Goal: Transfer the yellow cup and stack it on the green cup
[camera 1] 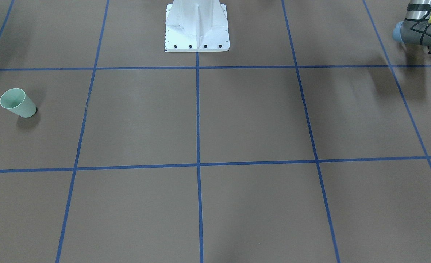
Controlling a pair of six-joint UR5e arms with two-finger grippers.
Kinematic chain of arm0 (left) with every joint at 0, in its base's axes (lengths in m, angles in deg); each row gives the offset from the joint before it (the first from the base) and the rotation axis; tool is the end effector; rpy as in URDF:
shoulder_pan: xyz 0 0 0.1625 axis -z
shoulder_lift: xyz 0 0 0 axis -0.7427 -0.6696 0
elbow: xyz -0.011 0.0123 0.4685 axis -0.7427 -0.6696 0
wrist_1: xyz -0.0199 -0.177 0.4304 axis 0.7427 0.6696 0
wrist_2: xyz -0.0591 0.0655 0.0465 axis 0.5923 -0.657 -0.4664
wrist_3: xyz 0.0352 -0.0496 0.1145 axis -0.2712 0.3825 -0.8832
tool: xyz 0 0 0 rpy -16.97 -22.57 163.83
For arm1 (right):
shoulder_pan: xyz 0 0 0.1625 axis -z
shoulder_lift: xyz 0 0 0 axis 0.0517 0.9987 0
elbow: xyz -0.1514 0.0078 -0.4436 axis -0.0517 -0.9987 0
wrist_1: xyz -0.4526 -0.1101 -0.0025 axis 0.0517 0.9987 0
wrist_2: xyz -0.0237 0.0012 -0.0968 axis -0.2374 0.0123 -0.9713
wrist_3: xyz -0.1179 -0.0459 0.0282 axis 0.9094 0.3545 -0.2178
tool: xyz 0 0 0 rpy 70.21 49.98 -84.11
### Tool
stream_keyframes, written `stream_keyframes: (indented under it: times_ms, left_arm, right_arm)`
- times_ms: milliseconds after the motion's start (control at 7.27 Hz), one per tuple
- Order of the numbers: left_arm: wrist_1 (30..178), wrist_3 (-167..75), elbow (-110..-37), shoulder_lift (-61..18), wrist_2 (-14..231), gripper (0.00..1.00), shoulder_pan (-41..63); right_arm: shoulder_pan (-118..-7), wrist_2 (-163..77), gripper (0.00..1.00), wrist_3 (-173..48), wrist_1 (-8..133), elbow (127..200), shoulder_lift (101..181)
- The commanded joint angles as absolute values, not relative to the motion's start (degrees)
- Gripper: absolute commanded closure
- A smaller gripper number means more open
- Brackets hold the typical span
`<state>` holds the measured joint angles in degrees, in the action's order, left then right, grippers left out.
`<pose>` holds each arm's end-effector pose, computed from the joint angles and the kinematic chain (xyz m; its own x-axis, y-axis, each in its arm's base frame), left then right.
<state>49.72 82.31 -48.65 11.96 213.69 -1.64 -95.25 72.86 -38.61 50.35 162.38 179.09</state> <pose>0.0875 -0.1721 1.0254 -0.5955 -0.3037 0.7437 0.8002 -0.1429 0.5824 0.0510 -0.3939 0.8020 0.6571 -0.2222 0.7203 0.0464 0.9657 0.2555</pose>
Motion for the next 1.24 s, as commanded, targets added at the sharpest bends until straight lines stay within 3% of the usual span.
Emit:
stream_keyframes:
  times_ms: [0,825,1100]
  left_arm:
    - [49.7,81.6,-48.6,12.7,213.5,0.70,-1.6]
    - [55.9,76.7,-49.7,22.7,198.2,0.72,-1.6]
    - [56.0,77.0,-53.5,24.4,191.7,0.76,-1.6]
  right_arm:
    - [-95.2,72.9,0.00,-38.6,50.3,162.4,179.1]
    - [-95.2,73.0,0.00,-38.7,50.3,162.5,179.1]
    - [-95.2,73.0,0.00,-38.7,50.3,162.5,179.1]
